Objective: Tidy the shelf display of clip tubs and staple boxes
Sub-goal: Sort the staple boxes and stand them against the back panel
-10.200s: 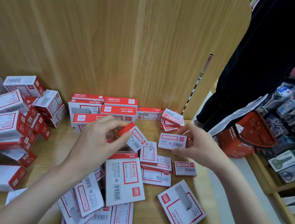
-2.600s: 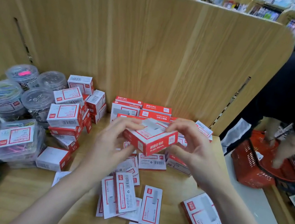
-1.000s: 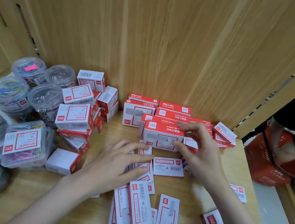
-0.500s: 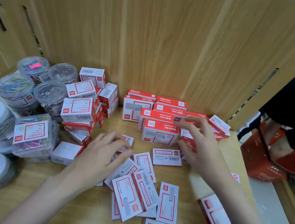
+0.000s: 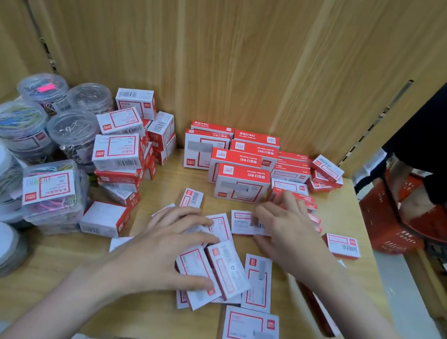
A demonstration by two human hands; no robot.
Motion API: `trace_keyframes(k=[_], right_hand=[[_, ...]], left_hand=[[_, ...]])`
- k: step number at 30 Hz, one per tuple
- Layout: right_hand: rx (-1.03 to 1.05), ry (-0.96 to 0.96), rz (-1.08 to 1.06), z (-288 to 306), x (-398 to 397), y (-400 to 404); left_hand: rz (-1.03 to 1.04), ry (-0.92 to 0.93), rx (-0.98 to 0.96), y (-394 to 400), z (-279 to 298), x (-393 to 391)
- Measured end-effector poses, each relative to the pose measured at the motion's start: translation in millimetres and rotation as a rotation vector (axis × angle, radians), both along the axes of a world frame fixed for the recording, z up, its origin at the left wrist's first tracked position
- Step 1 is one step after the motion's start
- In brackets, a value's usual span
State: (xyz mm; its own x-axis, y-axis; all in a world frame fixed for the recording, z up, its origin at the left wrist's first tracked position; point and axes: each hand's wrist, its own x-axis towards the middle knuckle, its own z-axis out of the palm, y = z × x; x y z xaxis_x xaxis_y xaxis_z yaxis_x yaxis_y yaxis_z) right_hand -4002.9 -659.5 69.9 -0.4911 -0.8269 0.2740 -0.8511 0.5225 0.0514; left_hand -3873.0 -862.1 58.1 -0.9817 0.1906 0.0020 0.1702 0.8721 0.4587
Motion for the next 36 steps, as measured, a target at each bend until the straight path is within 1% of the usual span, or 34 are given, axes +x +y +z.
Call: trace_keyframes(k=[3, 6, 8, 10, 12, 14, 17, 19, 22, 24, 26, 27, 29, 31, 33, 36], right_hand=[[-0.127, -0.118, 0.015, 11, 0, 5], [-0.281, -0.336, -0.043, 32, 18, 8], [-0.269, -0.5, -0.049, 35, 36, 5], [-0.158, -0.584, -0.069, 27, 53, -2], [-0.075, -0.602, -0.114, 19, 63, -9], [-0.044, -0.626, -0.162, 17, 65, -12], [0.022, -0.617, -0.157, 20, 63, -14], [-0.009, -0.648, -0.195, 26, 58, -9], [-0.137, -0.698, -0.349, 41, 49, 8], [-0.118, -0.74, -0.412, 46, 51, 22], [-0.055, -0.761, -0.421, 43, 60, 28], [-0.045, -0.765, -0.417, 38, 66, 28], [-0.062, -0.772, -0.413, 26, 74, 23], [-0.074, -0.729, -0.43, 16, 77, 16], [-0.056, -0.687, -0.444, 12, 76, 10], [-0.048, -0.688, -0.419, 13, 64, 4]], left_hand=[[0.046, 0.065, 0.034, -2, -5, 1], [0.117, 0.154, 0.096, -6, -12, 2], [0.145, 0.214, 0.119, -6, -16, 2], [0.156, 0.252, 0.132, -4, -17, 2], [0.154, 0.256, 0.141, -4, -18, 4], [0.137, 0.248, 0.14, -6, -19, 6], [0.117, 0.241, 0.119, -8, -15, 8], [0.114, 0.27, 0.092, -7, -9, 10], [0.023, 0.326, 0.029, 3, -1, 12], [-0.083, 0.314, -0.032, 13, -2, 12], [-0.152, 0.321, -0.149, 21, -7, 9], [-0.159, 0.329, -0.183, 23, -9, 8], [-0.149, 0.351, -0.183, 24, -13, 5], [-0.135, 0.373, -0.179, 24, -16, 3], [-0.13, 0.369, -0.178, 23, -17, 1], [-0.117, 0.35, -0.18, 19, -16, -2]])
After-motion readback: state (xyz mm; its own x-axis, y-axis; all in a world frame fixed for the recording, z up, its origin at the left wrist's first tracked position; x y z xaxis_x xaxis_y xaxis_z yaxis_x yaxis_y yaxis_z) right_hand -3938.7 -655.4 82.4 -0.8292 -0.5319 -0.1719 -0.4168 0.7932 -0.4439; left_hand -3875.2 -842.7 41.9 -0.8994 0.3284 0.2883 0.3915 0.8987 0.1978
